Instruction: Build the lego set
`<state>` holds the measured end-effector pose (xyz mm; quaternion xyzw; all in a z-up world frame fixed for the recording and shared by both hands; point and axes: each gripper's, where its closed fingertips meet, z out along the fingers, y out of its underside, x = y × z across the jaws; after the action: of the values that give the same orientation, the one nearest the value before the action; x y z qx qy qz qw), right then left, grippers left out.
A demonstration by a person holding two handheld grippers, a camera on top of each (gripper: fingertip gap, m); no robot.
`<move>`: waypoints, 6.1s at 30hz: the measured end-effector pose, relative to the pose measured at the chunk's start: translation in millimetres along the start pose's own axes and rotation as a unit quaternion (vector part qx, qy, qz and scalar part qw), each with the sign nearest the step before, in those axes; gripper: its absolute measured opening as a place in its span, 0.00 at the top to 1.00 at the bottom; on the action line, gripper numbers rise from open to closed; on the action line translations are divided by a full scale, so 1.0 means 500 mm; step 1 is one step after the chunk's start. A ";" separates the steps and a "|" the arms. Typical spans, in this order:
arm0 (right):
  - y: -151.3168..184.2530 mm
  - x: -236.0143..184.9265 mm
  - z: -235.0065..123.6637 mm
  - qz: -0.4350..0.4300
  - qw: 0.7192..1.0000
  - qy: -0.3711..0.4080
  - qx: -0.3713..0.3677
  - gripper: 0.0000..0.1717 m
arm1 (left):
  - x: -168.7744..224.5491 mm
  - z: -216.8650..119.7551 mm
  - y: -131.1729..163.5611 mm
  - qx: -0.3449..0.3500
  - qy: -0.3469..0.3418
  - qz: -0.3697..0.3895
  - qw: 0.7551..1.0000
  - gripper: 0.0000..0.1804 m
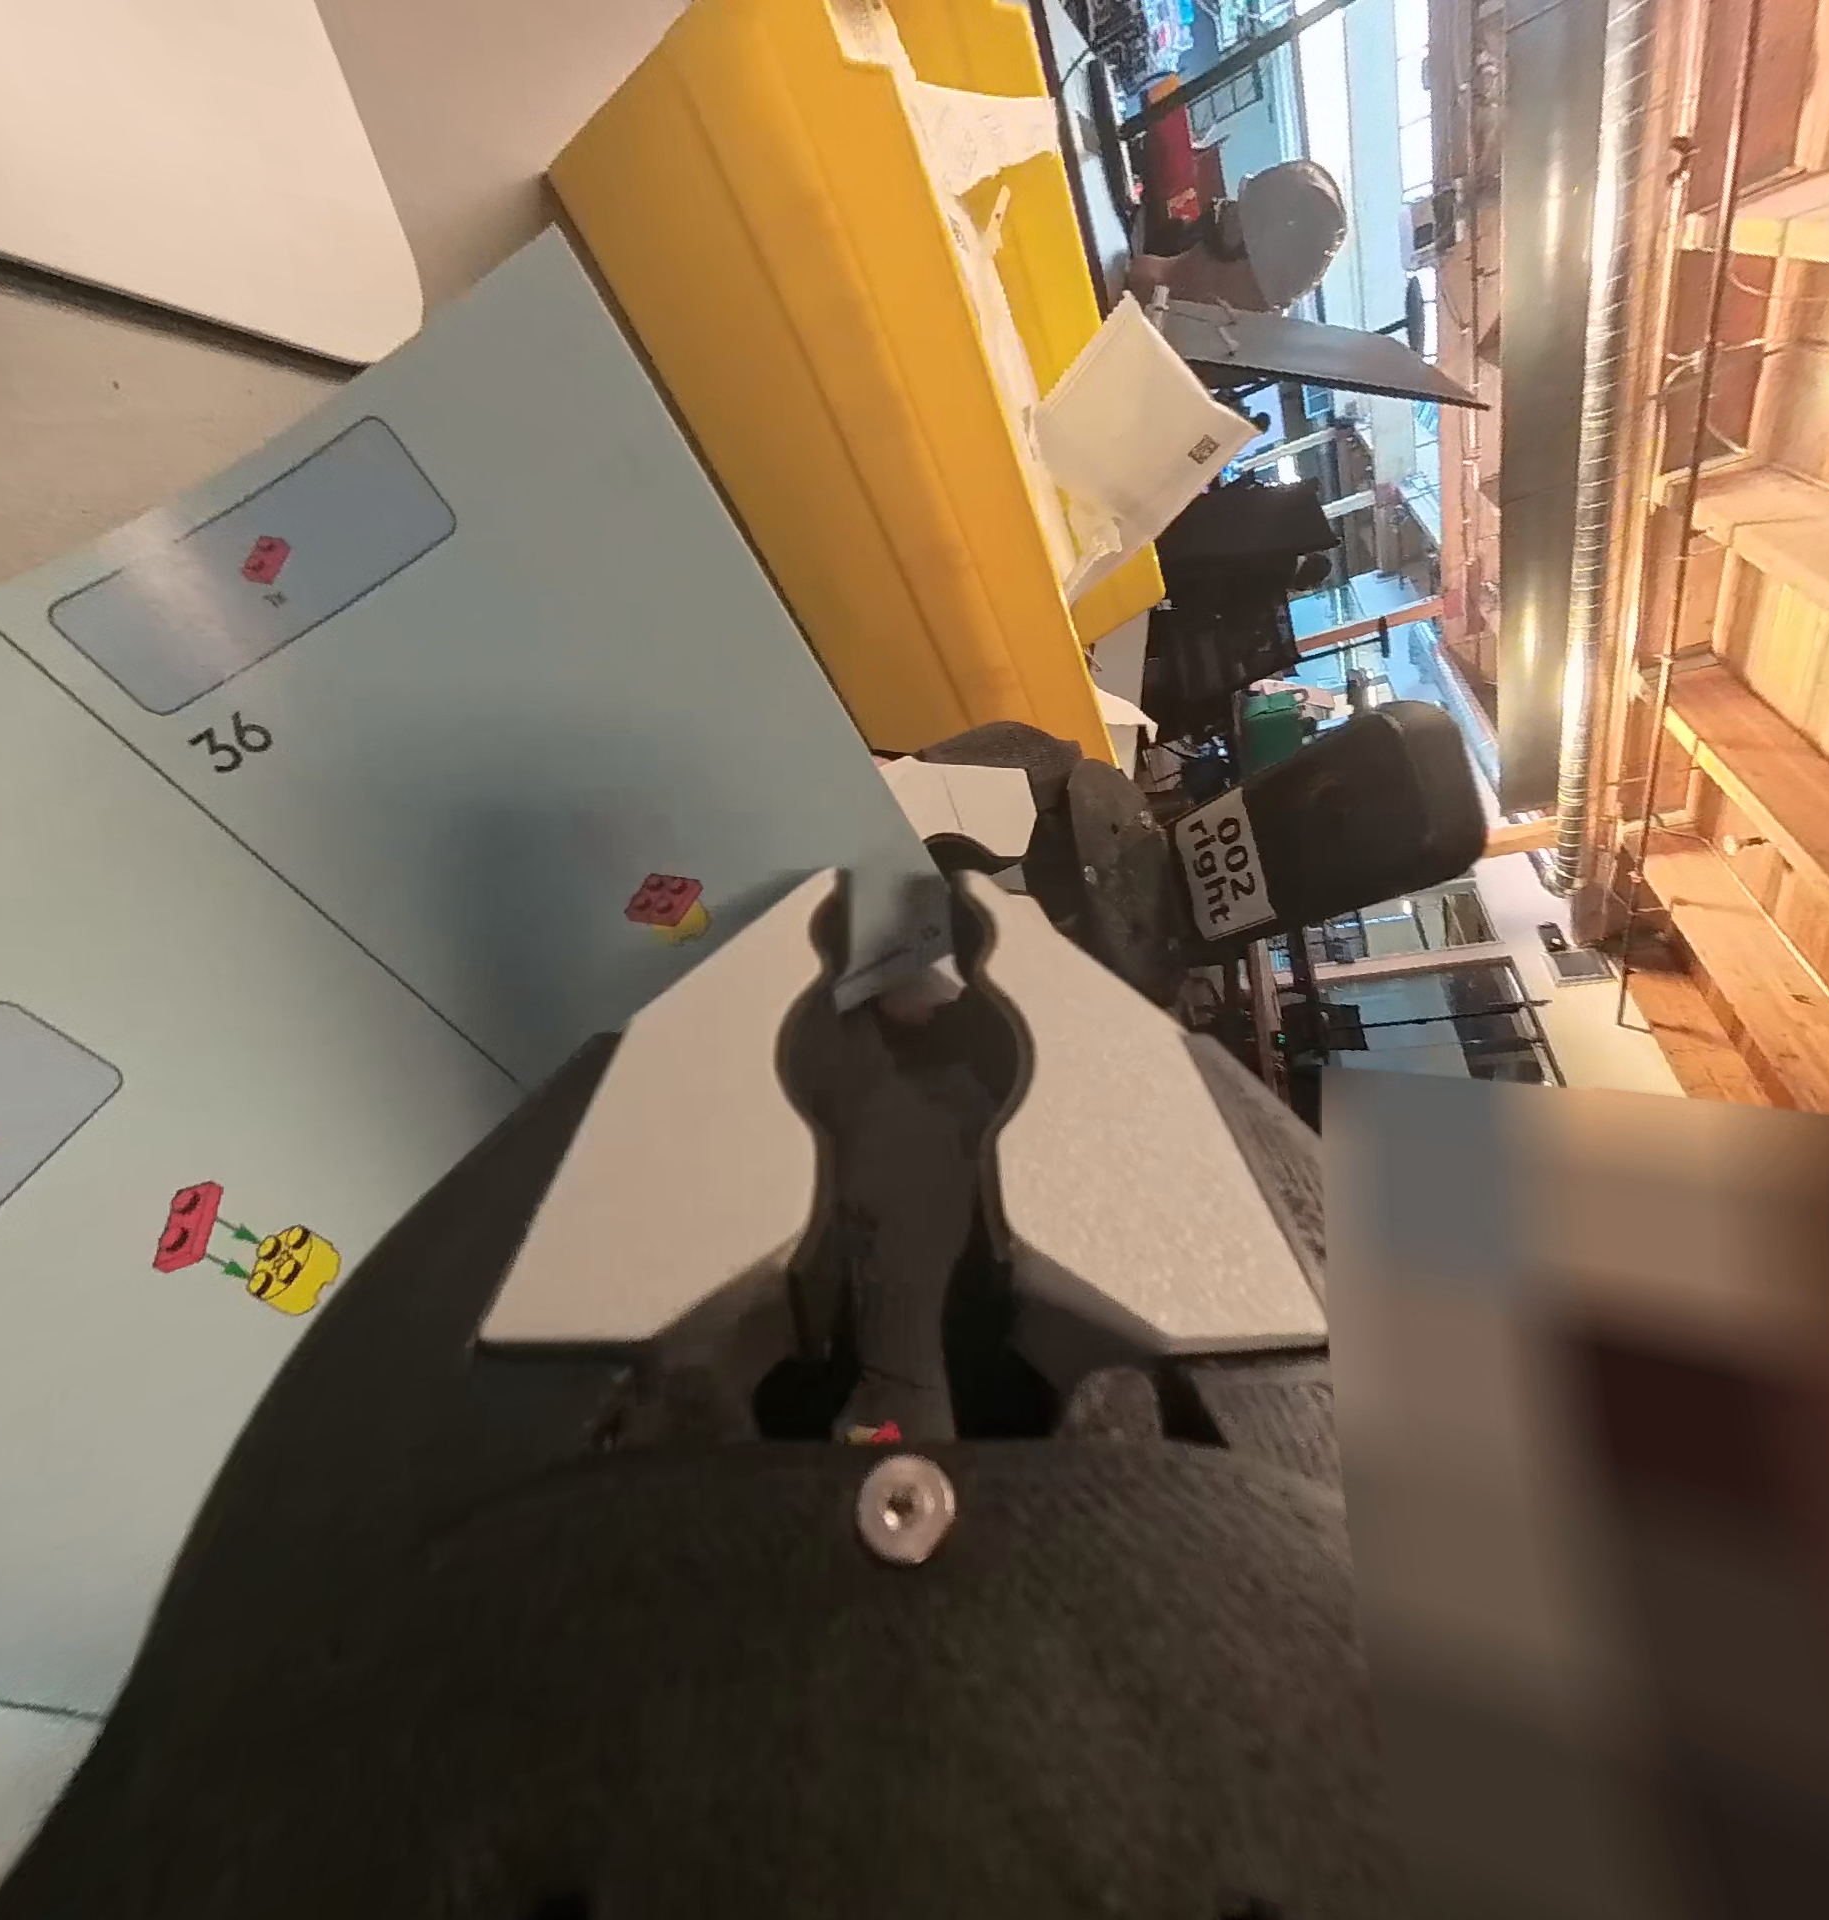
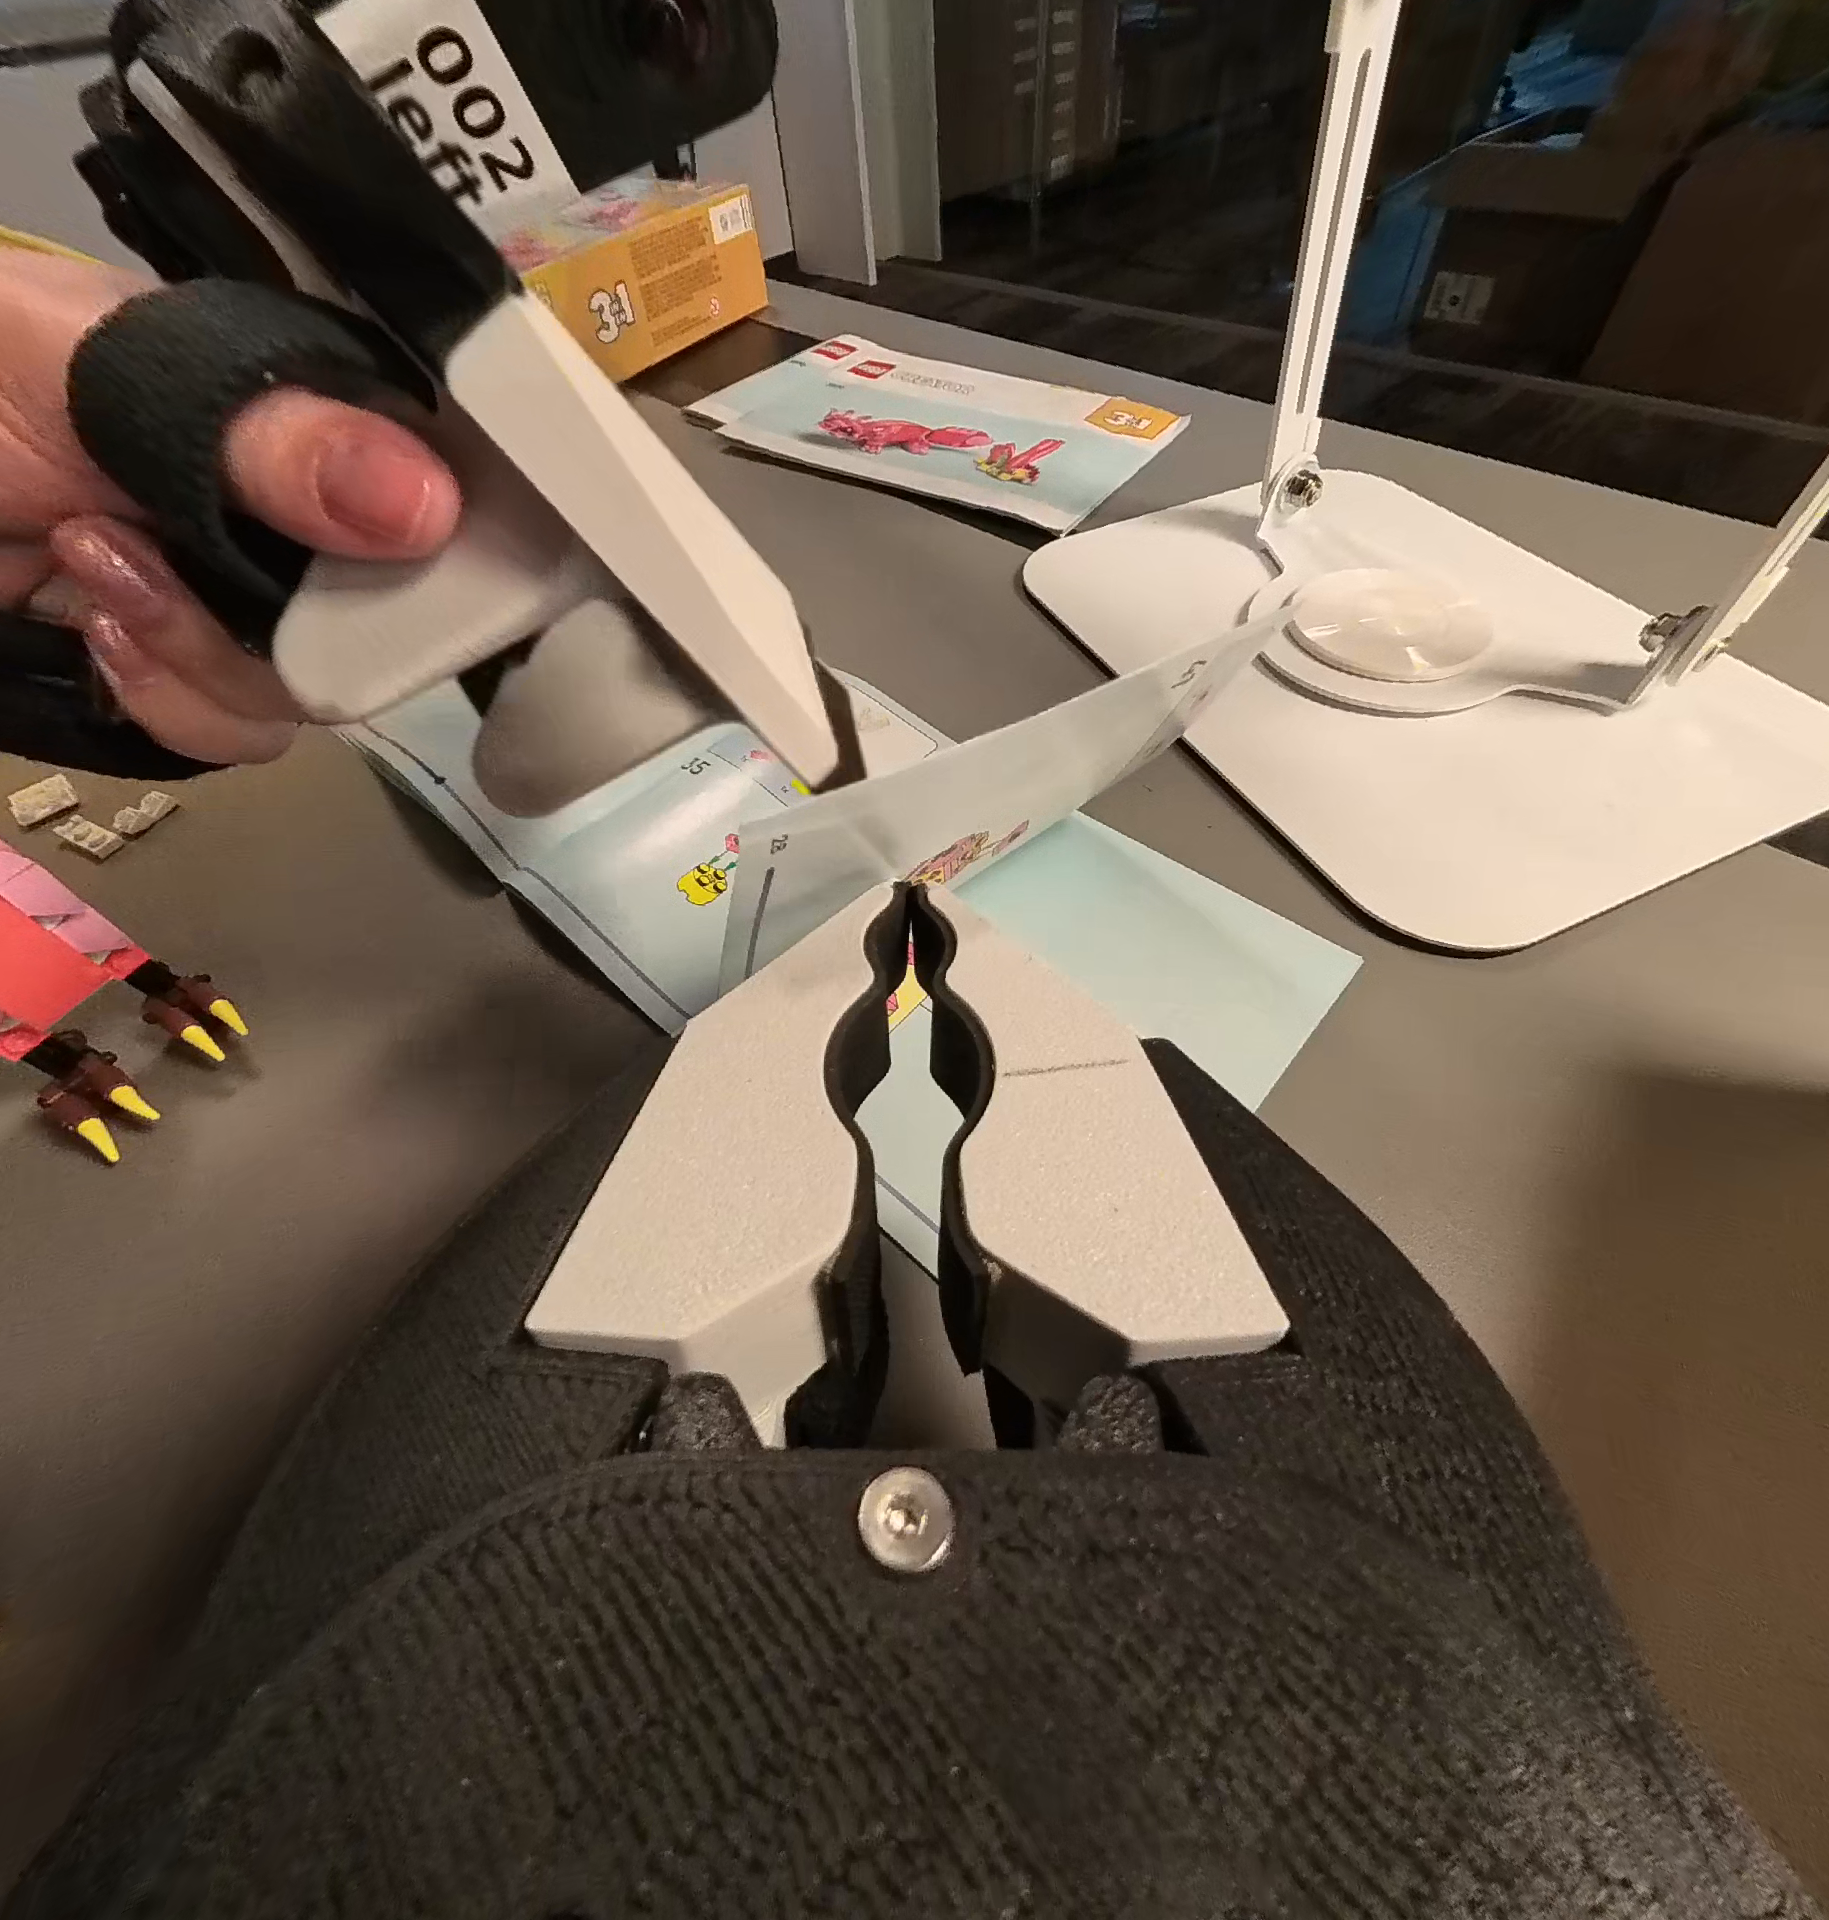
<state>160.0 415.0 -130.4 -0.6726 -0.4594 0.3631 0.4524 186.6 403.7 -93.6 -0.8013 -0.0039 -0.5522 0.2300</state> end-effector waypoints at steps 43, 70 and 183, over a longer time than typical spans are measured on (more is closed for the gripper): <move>0.000 -0.001 -0.001 -0.001 1.000 -0.003 0.000 1.00 | -0.004 0.007 0.008 -0.009 -0.002 0.005 1.000 1.00; -0.060 -0.089 -0.024 -0.125 0.983 -0.039 0.125 0.72 | 0.044 -0.118 -0.013 0.054 0.051 0.049 0.996 1.00; 0.012 -0.004 0.006 -0.216 0.965 0.148 -0.035 0.83 | -0.144 -0.200 0.019 -0.139 -0.438 0.399 0.793 0.89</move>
<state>158.5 413.1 -136.8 -0.6191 -0.5344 0.1372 0.5589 72.8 375.8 -132.7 -0.9114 0.2926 0.0042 0.2892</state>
